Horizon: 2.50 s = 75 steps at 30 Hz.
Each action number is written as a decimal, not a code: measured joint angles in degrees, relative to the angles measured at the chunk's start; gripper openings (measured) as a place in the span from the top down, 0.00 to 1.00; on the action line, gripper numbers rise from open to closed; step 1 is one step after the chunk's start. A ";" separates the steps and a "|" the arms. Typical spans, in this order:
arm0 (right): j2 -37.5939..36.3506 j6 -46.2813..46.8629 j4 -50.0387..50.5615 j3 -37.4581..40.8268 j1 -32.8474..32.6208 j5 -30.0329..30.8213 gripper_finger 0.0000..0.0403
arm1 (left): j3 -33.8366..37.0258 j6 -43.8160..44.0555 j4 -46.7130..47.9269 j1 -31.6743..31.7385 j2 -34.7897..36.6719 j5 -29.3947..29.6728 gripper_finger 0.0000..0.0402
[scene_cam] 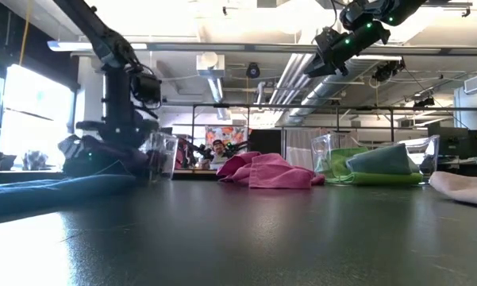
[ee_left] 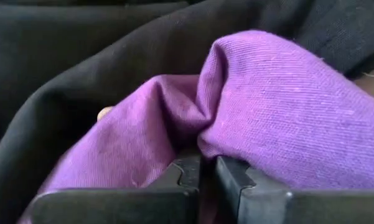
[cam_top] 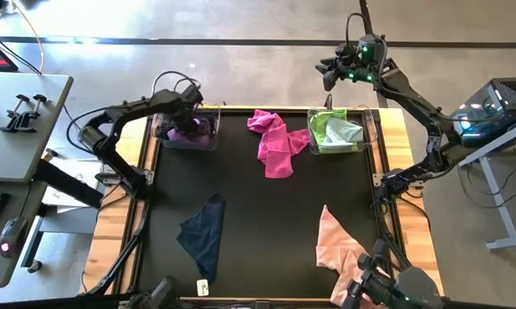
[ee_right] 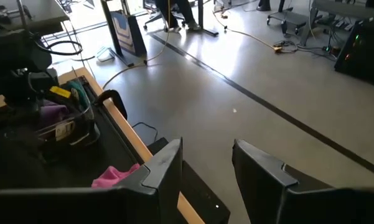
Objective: Sort towels by color in basket
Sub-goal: Put the violet kitchen towel into the left transparent bin
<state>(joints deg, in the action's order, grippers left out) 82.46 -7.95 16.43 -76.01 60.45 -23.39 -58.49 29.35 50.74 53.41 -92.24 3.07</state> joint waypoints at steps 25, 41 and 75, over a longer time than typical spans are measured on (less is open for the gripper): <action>0.07 -0.02 1.04 0.00 0.00 0.17 0.65 | 0.07 -1.06 -4.54 1.22 1.02 -7.14 1.00; 0.11 -0.04 0.94 0.00 0.00 -0.07 0.65 | -11.97 -6.20 4.39 1.33 5.94 -5.45 1.00; 0.11 -1.55 0.43 0.00 0.00 0.21 0.65 | -23.63 -8.11 15.04 -2.36 -0.08 -5.31 1.00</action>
<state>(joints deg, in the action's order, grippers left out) 82.56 -9.50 16.86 -76.01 60.45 -23.18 -82.13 21.24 65.78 51.06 -92.33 -2.23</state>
